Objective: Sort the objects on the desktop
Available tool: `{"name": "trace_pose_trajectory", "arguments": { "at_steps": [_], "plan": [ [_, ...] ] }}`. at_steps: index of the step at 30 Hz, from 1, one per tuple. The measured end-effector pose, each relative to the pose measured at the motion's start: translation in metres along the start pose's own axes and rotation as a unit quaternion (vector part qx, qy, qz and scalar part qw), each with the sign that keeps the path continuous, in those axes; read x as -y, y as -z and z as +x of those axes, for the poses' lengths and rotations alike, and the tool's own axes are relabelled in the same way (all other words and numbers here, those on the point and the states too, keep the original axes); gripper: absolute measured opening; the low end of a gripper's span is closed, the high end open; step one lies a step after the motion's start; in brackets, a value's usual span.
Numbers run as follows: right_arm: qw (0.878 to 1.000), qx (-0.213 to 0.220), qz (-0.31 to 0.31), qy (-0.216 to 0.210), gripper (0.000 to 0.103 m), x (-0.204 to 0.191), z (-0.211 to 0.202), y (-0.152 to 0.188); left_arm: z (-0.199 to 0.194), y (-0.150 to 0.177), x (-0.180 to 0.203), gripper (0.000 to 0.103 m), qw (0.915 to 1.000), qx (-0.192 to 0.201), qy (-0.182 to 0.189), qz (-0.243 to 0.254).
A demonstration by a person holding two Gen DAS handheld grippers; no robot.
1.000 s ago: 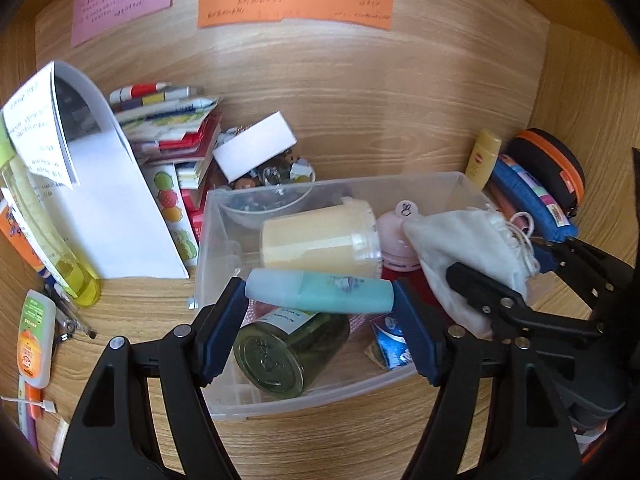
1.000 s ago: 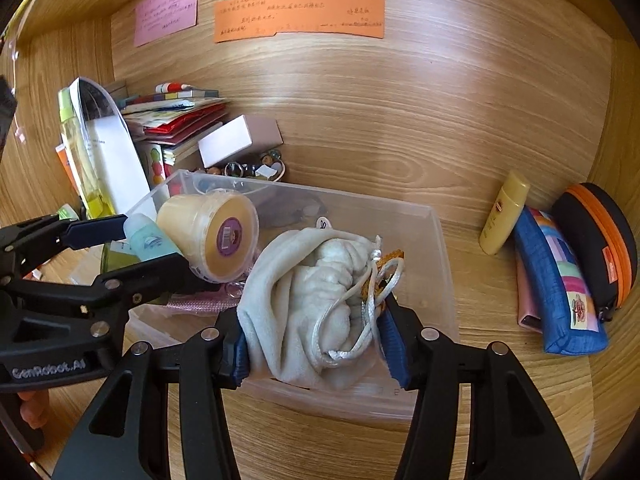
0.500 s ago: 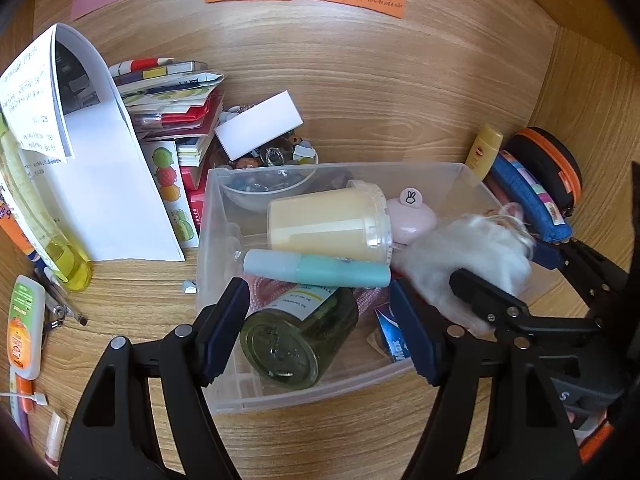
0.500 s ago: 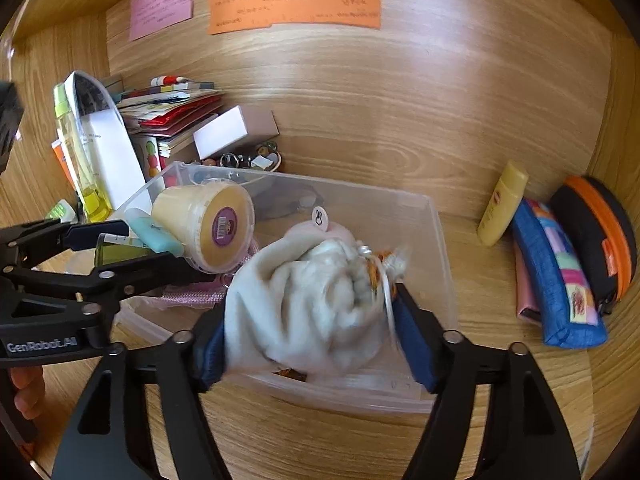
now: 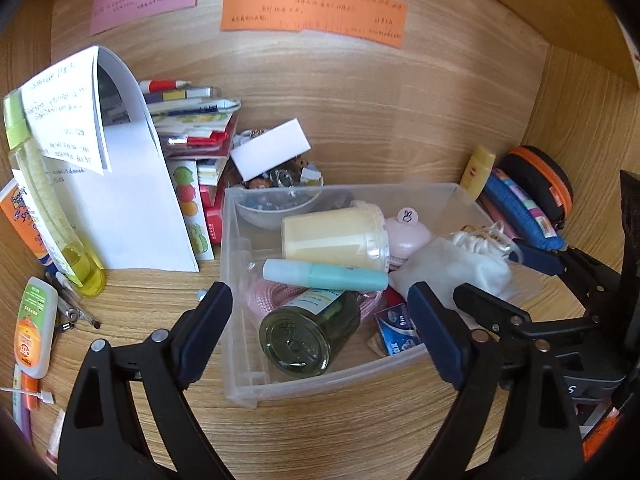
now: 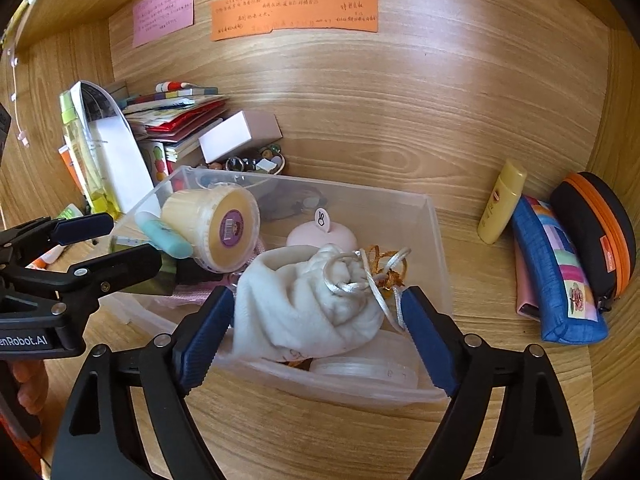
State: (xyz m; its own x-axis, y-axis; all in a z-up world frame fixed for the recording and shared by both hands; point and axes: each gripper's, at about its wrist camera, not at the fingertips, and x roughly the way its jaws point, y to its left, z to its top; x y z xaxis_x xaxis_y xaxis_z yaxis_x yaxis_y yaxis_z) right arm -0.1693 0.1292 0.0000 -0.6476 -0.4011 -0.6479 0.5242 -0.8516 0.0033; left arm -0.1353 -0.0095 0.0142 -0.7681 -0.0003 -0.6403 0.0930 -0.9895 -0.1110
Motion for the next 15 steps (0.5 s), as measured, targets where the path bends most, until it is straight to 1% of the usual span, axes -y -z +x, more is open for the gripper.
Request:
{"name": "trace_pose_trajectory", "arguments": {
  "at_steps": [2,7,10,12,13,14,15],
  "plan": [
    [1.000,0.003,0.003,-0.004,0.085,0.000,-0.006,0.001,-0.003,0.000,0.000,0.090,1.0000,0.003,0.008,0.000],
    [1.000,0.016,0.004,-0.004,0.089,-0.001,-0.023,0.003,-0.015,-0.002,0.005,0.092,0.9994,0.027,-0.016,0.018],
    [1.000,0.025,0.002,-0.002,0.093,-0.001,-0.034,0.005,-0.023,-0.002,0.009,0.092,0.9988,0.037,-0.018,0.027],
    [0.999,0.035,0.003,0.000,0.098,-0.001,-0.043,0.007,-0.031,-0.001,0.011,0.092,0.9984,0.043,-0.019,0.033],
    [0.999,0.040,0.003,0.000,0.099,0.000,-0.047,0.007,-0.035,-0.001,0.013,0.092,0.9980,0.047,-0.018,0.037],
    [0.999,0.043,0.004,-0.001,0.099,0.000,-0.050,0.008,-0.039,0.000,0.014,0.093,0.9978,0.051,-0.019,0.038],
    [0.999,0.048,0.005,-0.004,0.100,0.000,-0.055,0.009,-0.042,0.001,0.014,0.095,0.9976,0.054,-0.020,0.039]
  ]
}}
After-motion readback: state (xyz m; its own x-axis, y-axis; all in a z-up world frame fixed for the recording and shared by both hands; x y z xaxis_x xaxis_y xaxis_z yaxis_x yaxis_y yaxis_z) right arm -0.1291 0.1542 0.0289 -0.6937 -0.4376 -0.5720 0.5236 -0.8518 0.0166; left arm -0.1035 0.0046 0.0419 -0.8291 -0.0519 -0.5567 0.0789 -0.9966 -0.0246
